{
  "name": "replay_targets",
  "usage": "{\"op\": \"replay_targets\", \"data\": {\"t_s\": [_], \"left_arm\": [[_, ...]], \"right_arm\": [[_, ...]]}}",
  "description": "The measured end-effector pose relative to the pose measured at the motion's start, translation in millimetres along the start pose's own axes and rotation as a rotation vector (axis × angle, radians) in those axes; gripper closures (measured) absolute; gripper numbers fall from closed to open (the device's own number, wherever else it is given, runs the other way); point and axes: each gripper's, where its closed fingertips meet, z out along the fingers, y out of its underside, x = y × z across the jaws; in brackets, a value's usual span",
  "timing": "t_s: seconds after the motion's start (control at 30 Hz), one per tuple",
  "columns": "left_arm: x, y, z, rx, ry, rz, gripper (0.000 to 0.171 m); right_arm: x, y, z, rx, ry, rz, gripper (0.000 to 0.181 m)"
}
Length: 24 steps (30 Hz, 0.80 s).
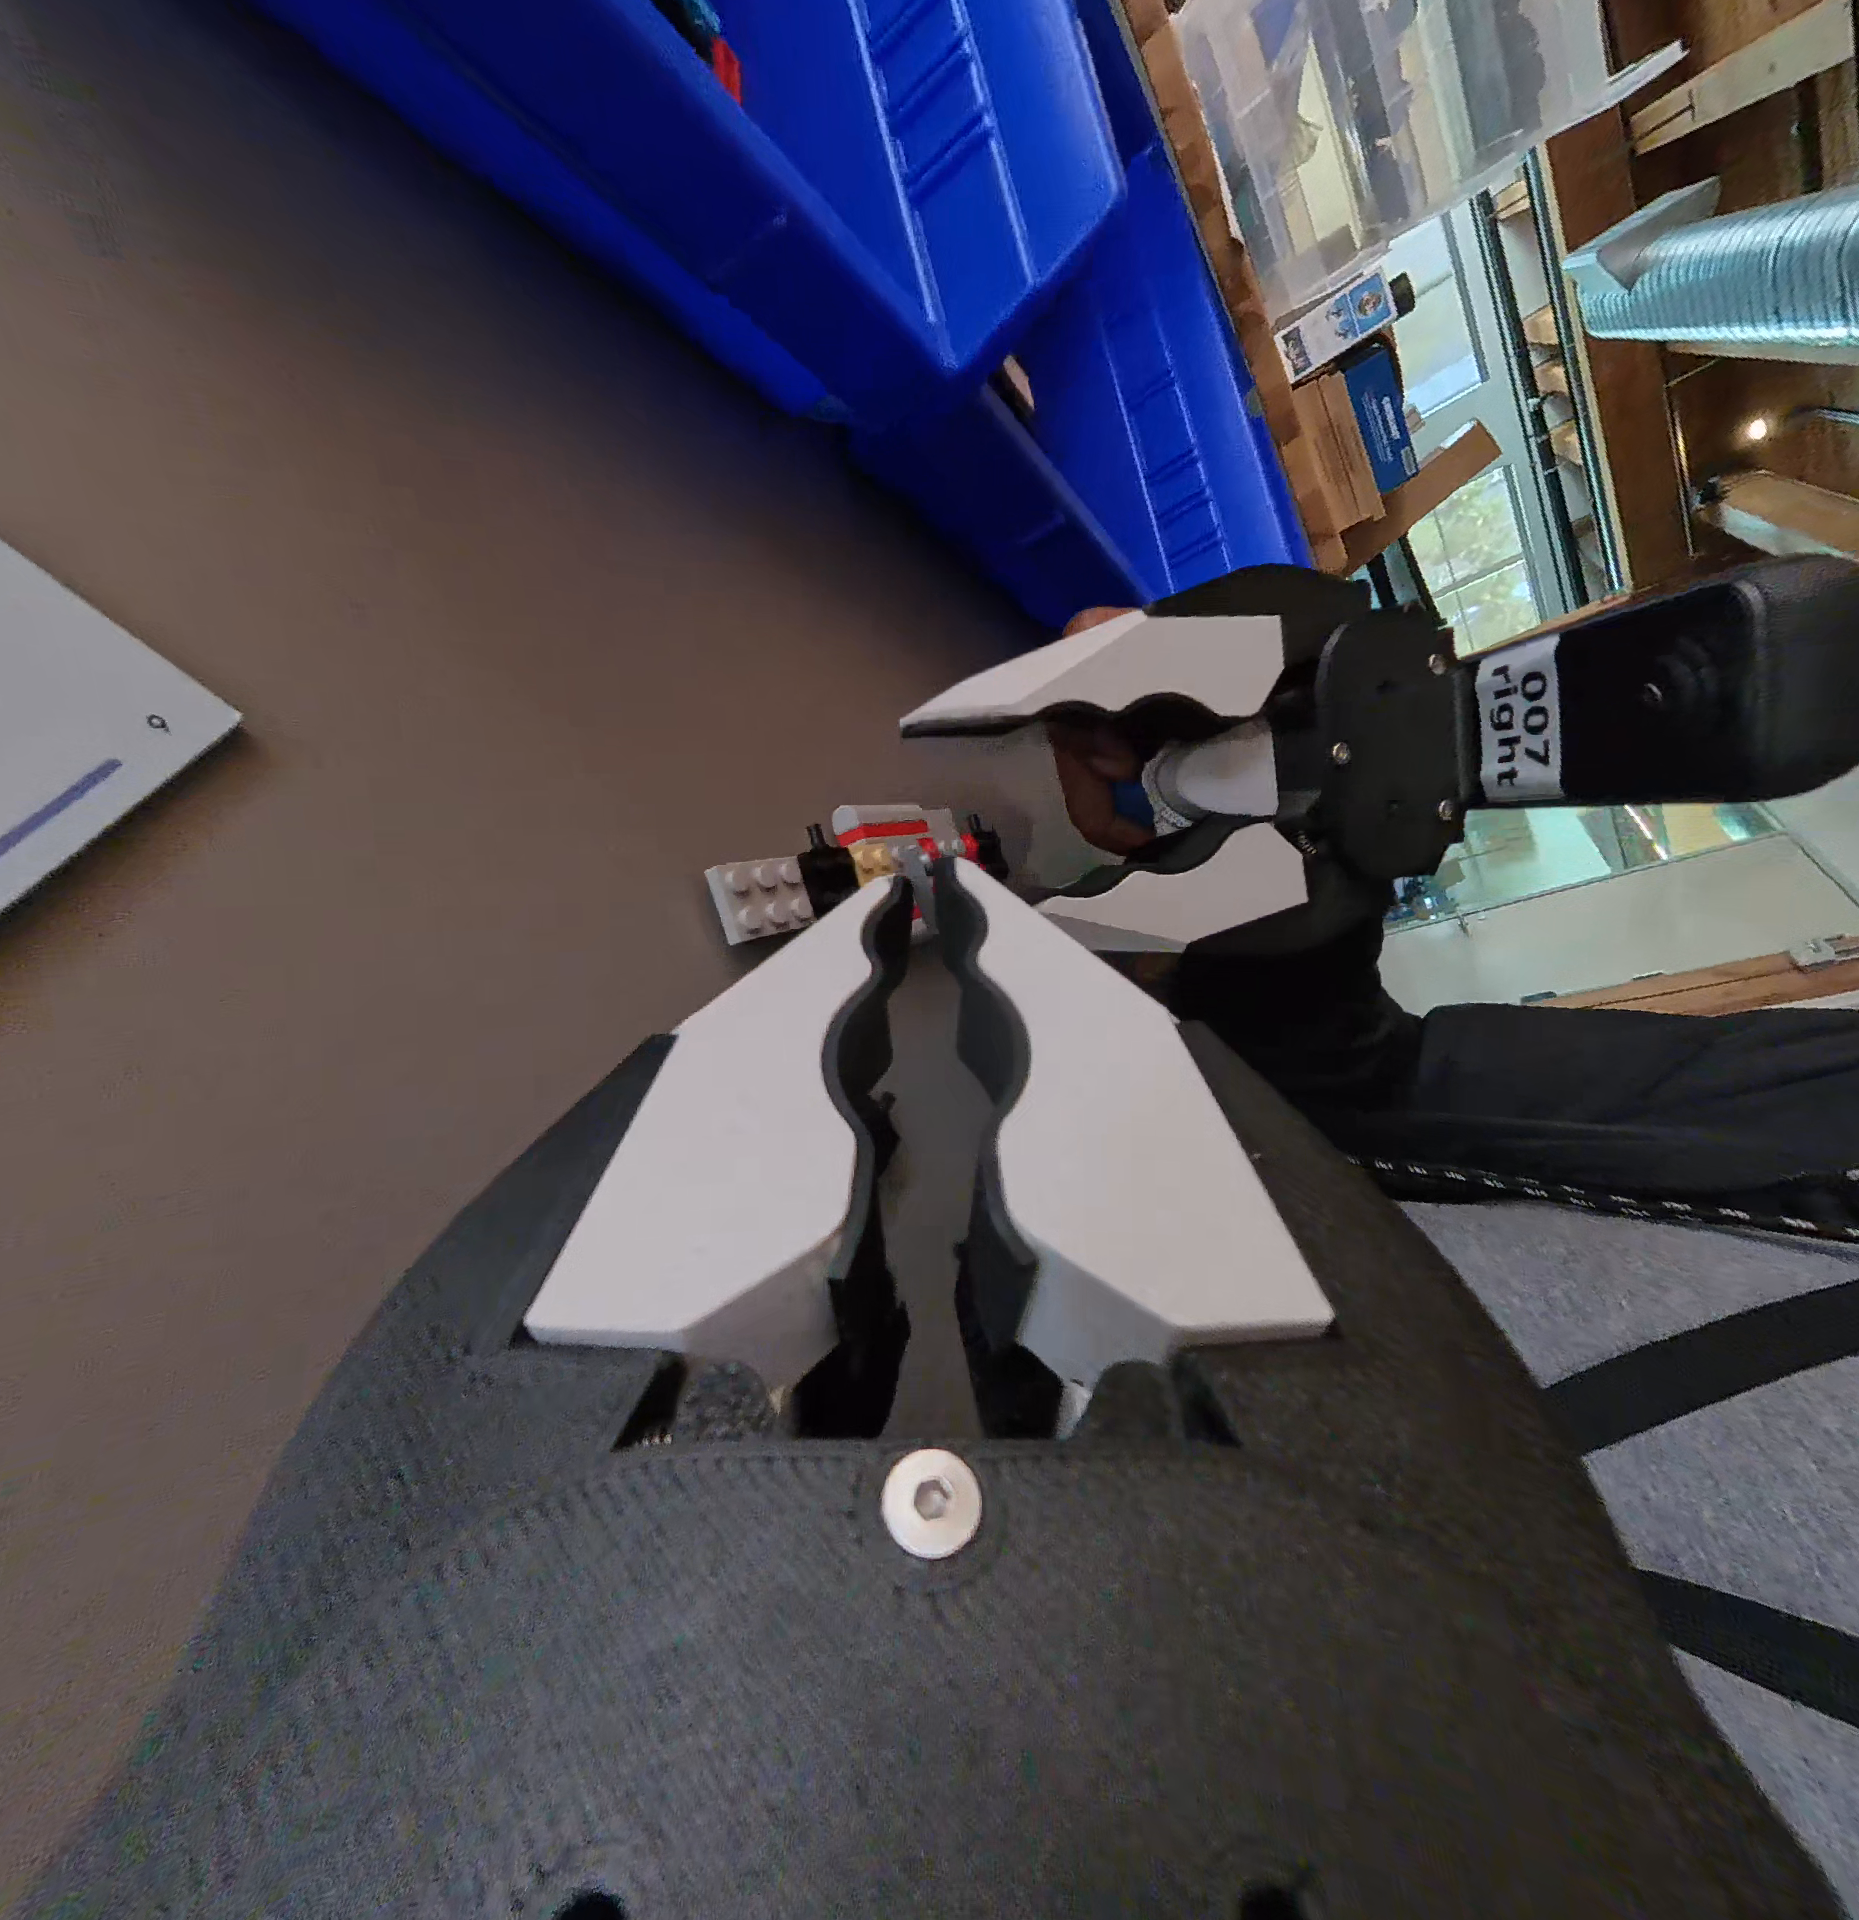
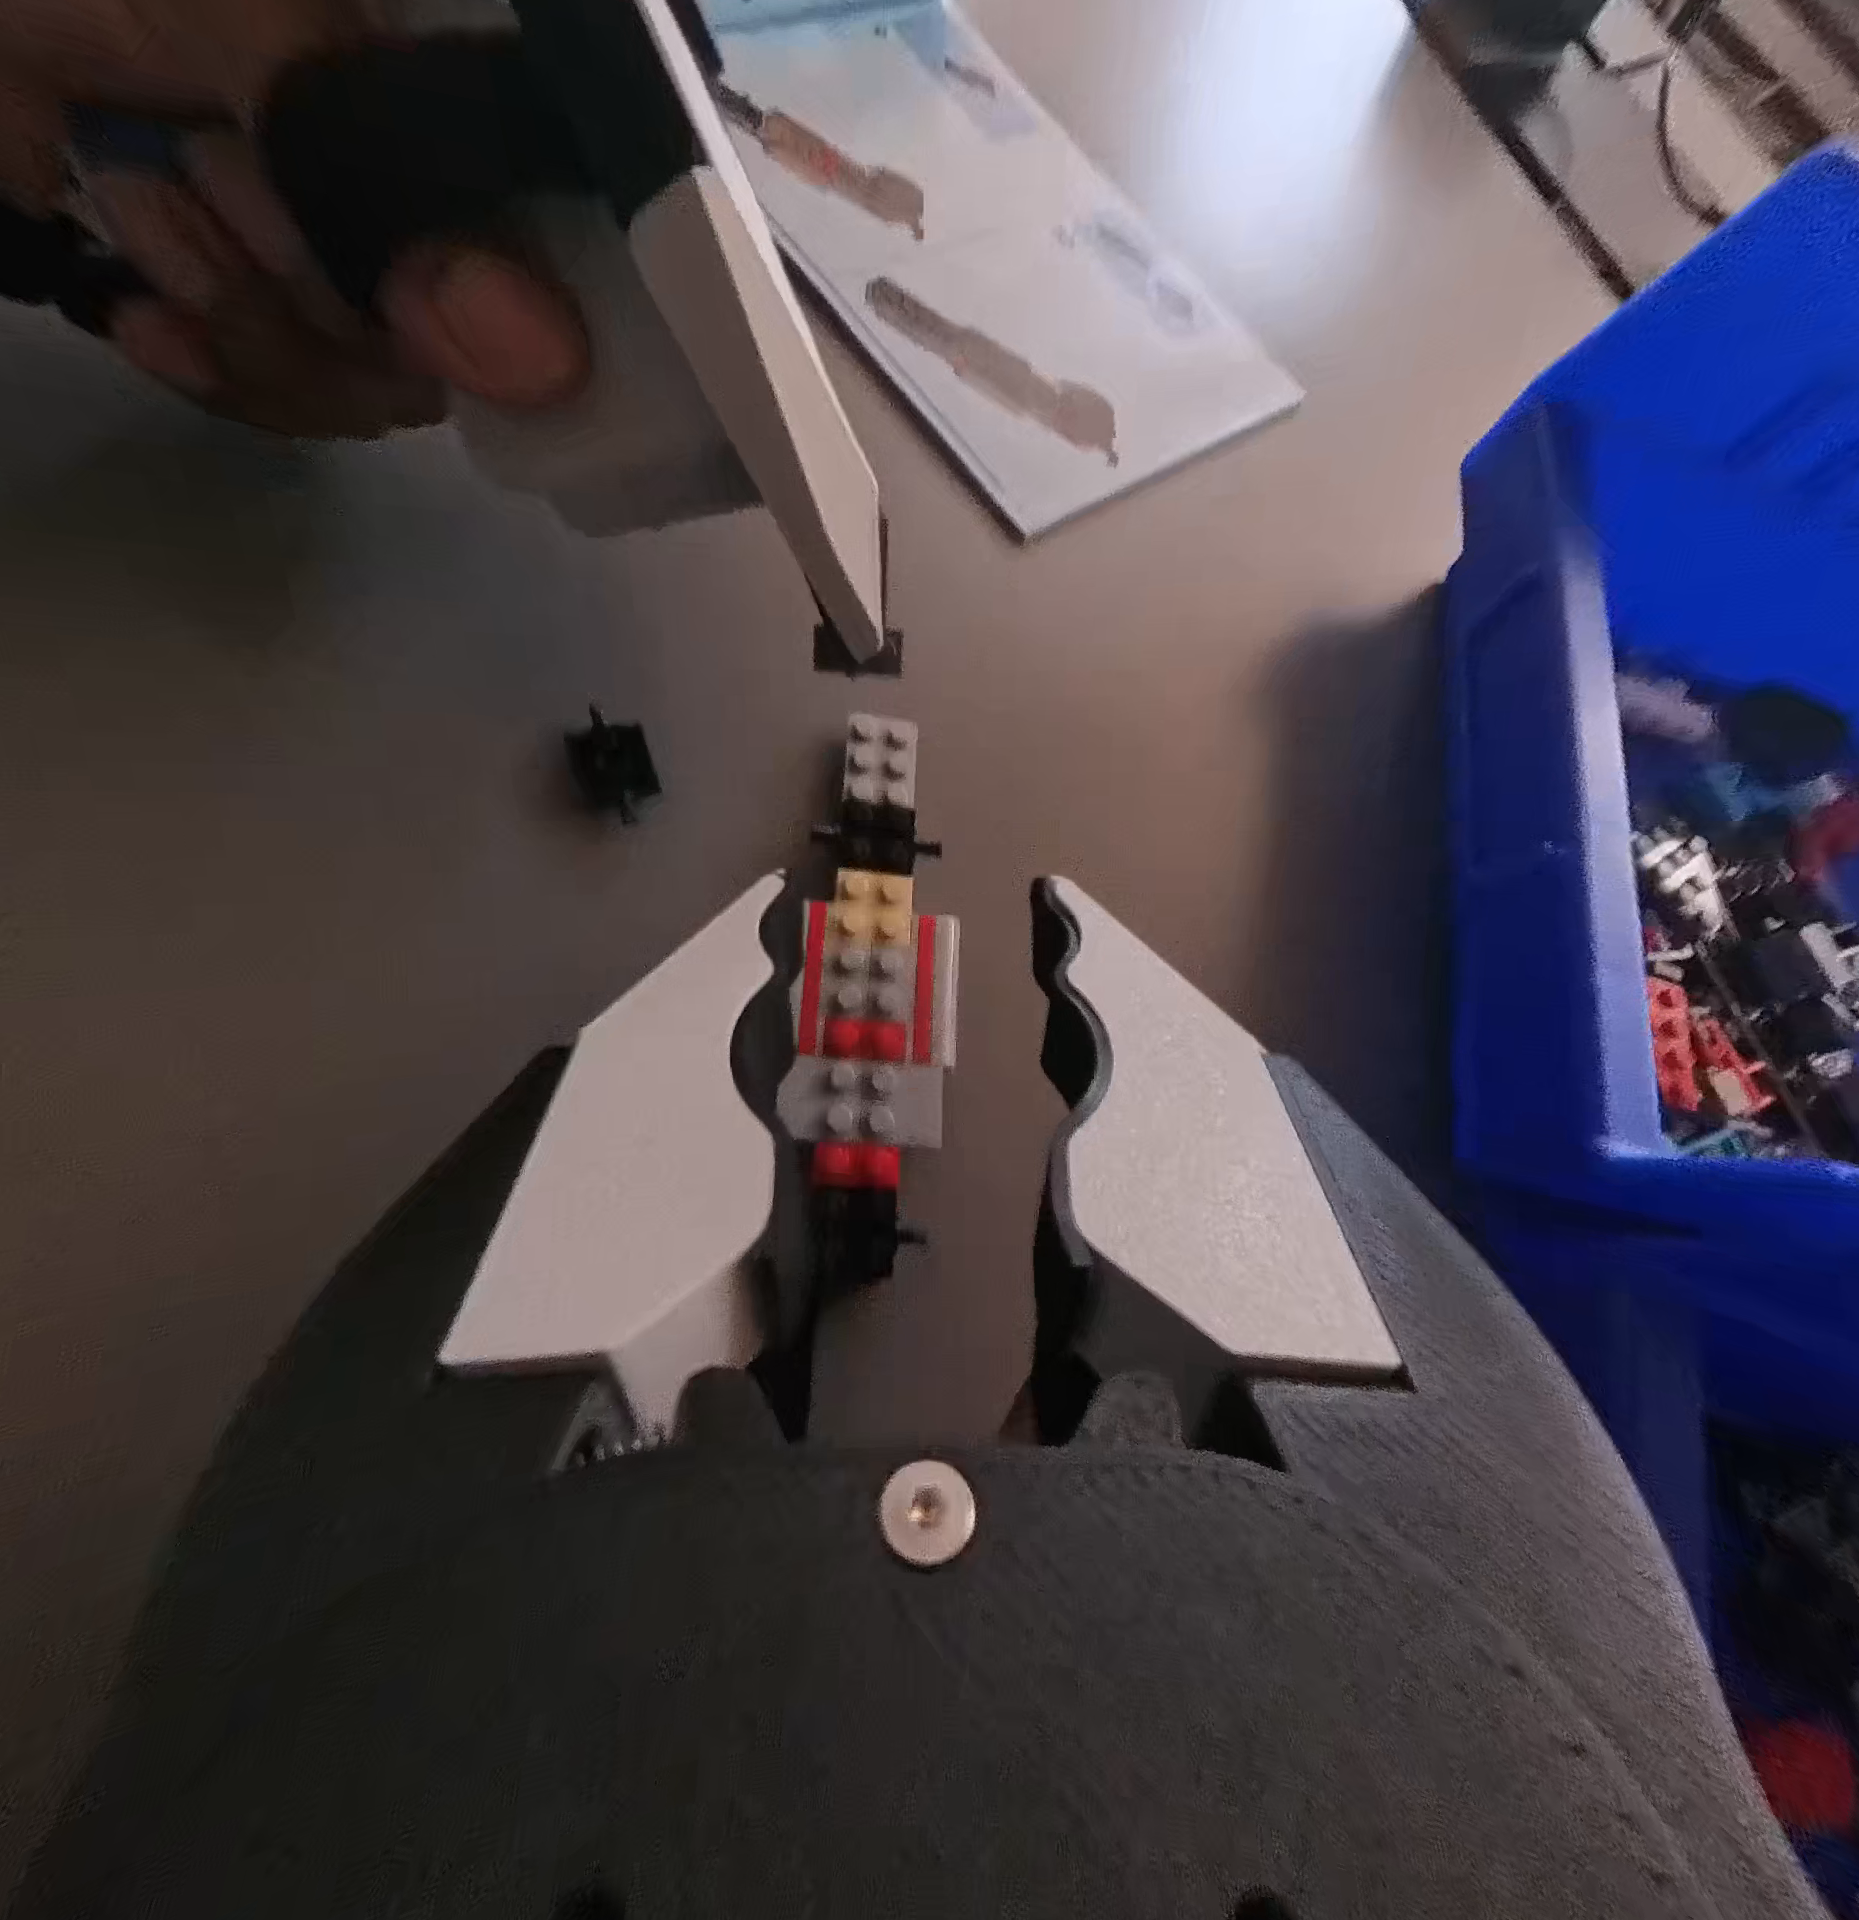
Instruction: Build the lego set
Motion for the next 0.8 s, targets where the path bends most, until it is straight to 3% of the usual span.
{"op": "replay_targets", "data": {"t_s": [0.33,0.43,0.8], "left_arm": [[-10.0,1.0,6.4,-0.030,-0.015,-0.023,0.168],[-11.0,2.6,7.7,-0.044,-0.022,-0.020,0.168],[-18.9,-4.9,6.8,-0.032,-0.168,0.102,0.168]], "right_arm": [[-10.0,27.2,2.6,-0.118,-0.100,0.083,0.124],[-12.0,24.7,5.9,-0.100,-0.108,0.100,0.137],[-6.5,11.5,5.4,-0.011,-0.059,0.107,0.138]]}}
